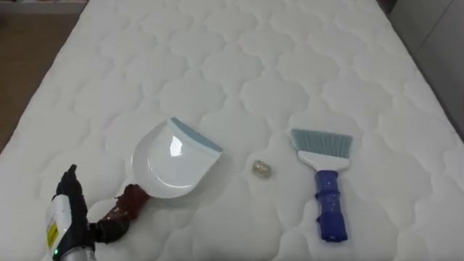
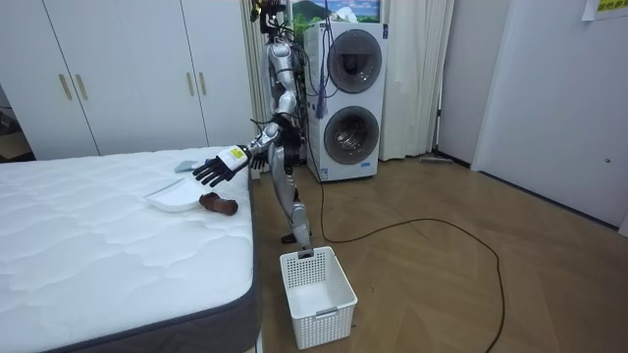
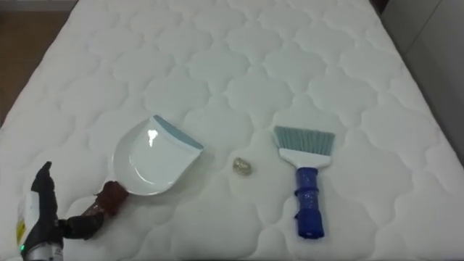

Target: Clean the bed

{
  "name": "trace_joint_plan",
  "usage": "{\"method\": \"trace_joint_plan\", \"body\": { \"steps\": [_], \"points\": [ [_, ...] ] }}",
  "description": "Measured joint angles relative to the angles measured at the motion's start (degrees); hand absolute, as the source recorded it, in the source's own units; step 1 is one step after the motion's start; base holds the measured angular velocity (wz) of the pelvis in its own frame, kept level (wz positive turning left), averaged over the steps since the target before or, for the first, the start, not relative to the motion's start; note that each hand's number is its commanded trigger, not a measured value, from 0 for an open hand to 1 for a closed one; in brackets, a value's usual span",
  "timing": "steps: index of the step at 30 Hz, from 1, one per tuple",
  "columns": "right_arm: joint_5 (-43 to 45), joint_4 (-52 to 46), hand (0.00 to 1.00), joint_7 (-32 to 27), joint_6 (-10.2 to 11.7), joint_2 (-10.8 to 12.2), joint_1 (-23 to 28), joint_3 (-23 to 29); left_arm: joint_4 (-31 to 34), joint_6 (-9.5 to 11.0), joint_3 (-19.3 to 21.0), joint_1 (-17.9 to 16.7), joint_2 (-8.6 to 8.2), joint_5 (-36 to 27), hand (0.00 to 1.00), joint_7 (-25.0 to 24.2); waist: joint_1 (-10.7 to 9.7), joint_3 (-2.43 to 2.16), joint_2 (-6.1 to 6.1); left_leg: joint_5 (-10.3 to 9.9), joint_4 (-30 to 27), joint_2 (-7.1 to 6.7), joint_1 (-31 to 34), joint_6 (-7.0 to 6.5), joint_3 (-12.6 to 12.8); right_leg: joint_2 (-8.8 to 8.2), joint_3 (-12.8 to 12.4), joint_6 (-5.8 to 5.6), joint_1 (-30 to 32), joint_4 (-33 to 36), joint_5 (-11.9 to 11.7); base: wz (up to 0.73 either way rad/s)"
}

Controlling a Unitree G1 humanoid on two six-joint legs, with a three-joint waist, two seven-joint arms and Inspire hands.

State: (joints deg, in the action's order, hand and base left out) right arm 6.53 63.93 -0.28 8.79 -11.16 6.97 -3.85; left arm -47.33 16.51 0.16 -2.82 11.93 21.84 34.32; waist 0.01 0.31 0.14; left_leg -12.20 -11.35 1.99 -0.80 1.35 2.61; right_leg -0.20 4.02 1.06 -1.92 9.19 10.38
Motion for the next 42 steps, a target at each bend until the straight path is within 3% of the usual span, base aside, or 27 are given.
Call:
{"method": "trace_joint_plan", "body": {
  "steps": [7,11,15,19,29,32,38,42],
  "points": [
    [-0.04,1.99,0.00,-0.31,0.06,-0.57,-3.63,-2.88,-9.35,0.02,-1.45,5.92,0.06,-3.80,0.00,-1.05,-1.25,0.18,0.41,0.35,-1.18,-0.07,4.74,-0.17,-0.15,-0.46,2.44,0.02,4.89,1.80,-0.03,0.01],
    [-0.44,3.02,0.00,-0.35,0.03,-0.83,-5.39,-3.98,-10.18,0.02,-1.78,7.23,0.05,-3.83,0.00,-1.30,-1.49,0.25,0.49,0.41,-1.64,-0.13,6.81,-0.26,-0.18,-0.69,3.32,0.02,7.05,2.62,-0.03,0.00],
    [0.19,4.81,0.00,-0.88,-0.02,-0.80,-7.03,-4.01,-10.92,0.02,-2.11,9.26,0.06,-5.07,0.00,-1.33,-1.84,0.79,1.06,0.50,-1.72,-0.23,7.92,-0.41,-0.24,-0.82,3.58,0.02,8.57,3.41,-0.02,-0.01],
    [0.47,5.49,0.00,-1.71,-0.05,-0.88,-8.15,-4.42,-12.17,0.02,-2.22,11.55,0.09,-5.59,0.00,-1.60,-1.67,0.88,1.07,0.59,-2.03,-0.25,9.69,-0.44,-0.22,-0.88,3.70,0.02,10.31,3.62,-0.03,0.00],
    [-0.57,6.28,0.00,-2.73,-0.11,-1.17,-10.11,-7.95,-13.00,-0.49,-2.77,13.60,0.58,-8.14,0.00,-5.88,-1.67,0.88,1.07,0.63,-2.78,-0.35,13.88,-0.50,-0.26,-1.29,5.02,0.04,14.55,4.52,-0.04,0.00],
    [-0.84,7.13,0.00,-2.77,-0.08,-1.21,-10.81,-8.39,-13.31,-0.80,-3.70,14.07,1.50,-8.90,0.00,-6.34,-1.72,0.89,1.08,0.63,-2.56,-0.34,13.88,-0.50,-0.47,-1.34,5.56,0.04,14.78,4.67,-0.04,-0.01],
    [-2.30,7.11,0.00,-2.76,-0.12,-1.31,-11.40,-9.07,-15.37,-1.22,-3.93,15.64,2.05,-8.91,0.00,-6.52,-1.75,1.47,1.15,0.63,-2.44,-0.42,14.09,-0.51,-1.00,-1.70,6.37,0.03,16.24,6.69,-0.02,-0.07],
    [-2.73,6.53,0.00,-2.82,-0.10,-1.69,-12.12,-10.53,-15.73,-1.28,-4.78,17.00,2.96,-9.23,0.00,-6.75,-1.64,1.56,1.20,0.64,-2.55,-0.50,15.97,-0.53,-1.04,-1.81,6.25,0.03,18.60,7.78,-0.02,0.01]
  ]
}}
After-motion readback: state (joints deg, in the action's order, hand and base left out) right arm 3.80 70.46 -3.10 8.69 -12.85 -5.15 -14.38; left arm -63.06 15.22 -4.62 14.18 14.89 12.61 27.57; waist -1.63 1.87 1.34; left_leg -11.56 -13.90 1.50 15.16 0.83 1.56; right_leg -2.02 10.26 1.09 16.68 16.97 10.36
